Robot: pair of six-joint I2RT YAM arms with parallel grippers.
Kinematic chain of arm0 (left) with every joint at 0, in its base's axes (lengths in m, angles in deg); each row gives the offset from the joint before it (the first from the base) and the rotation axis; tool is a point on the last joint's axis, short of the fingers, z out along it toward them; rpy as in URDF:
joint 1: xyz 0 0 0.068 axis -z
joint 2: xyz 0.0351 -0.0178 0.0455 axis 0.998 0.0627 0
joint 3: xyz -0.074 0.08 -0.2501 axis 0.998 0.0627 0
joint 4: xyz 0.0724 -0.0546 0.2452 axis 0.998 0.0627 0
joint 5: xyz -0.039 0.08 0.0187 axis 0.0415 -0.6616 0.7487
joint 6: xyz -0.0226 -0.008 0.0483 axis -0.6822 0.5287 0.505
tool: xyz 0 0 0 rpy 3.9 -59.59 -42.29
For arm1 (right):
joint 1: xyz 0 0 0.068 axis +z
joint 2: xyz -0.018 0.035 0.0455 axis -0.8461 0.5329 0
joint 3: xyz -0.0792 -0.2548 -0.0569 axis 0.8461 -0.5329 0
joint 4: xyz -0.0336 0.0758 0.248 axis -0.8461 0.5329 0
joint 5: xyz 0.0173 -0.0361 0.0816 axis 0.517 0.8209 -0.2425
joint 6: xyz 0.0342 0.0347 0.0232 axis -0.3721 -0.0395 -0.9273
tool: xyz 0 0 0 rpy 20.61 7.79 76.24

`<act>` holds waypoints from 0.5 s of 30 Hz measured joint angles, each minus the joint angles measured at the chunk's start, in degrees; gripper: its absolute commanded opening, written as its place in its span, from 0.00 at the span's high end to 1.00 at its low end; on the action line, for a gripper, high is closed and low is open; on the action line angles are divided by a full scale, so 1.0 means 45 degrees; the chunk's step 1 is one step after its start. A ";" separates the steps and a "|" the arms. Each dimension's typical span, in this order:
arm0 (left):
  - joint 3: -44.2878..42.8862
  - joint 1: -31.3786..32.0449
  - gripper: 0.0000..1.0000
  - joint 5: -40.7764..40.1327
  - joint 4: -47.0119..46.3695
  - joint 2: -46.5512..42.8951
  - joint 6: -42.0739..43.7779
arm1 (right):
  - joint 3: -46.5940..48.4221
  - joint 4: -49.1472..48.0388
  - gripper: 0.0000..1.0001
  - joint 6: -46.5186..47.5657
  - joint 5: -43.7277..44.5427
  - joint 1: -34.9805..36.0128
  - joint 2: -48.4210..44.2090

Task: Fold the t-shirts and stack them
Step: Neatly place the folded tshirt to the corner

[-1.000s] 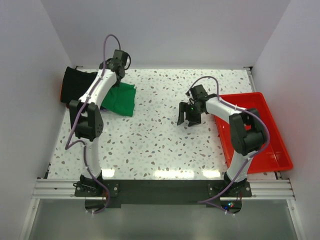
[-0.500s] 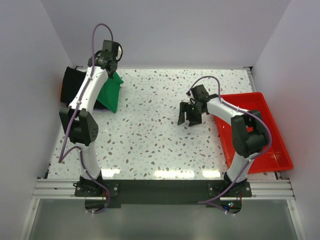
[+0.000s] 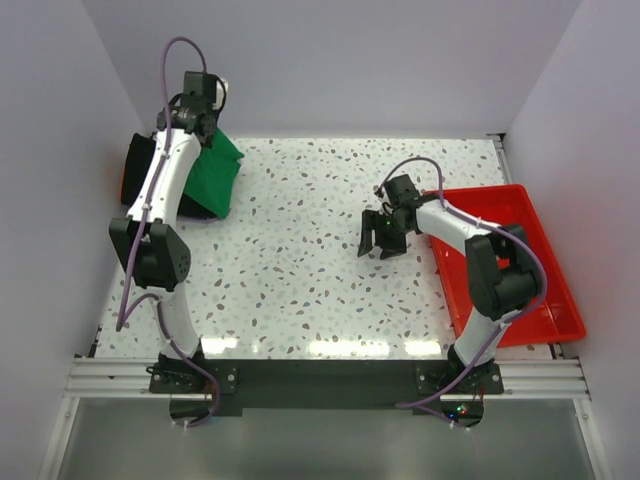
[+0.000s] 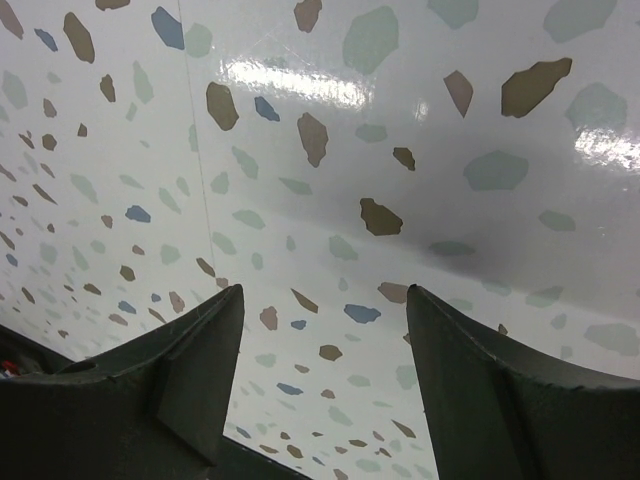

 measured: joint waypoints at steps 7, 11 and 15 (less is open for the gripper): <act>0.0000 -0.0340 1.00 0.0228 -0.0010 -0.0146 0.0005 | -0.0136 0.0044 0.30 0.0000 0.0000 0.0000 -0.0136; 0.0000 -0.0695 1.00 0.0413 -0.0034 -0.0209 0.0005 | -0.0136 0.0053 0.30 -0.0005 0.0000 0.0000 -0.0136; 0.0000 -0.1039 1.00 0.0588 -0.0073 -0.0214 0.0000 | -0.0136 0.0068 0.30 -0.0005 0.0000 0.0000 -0.0141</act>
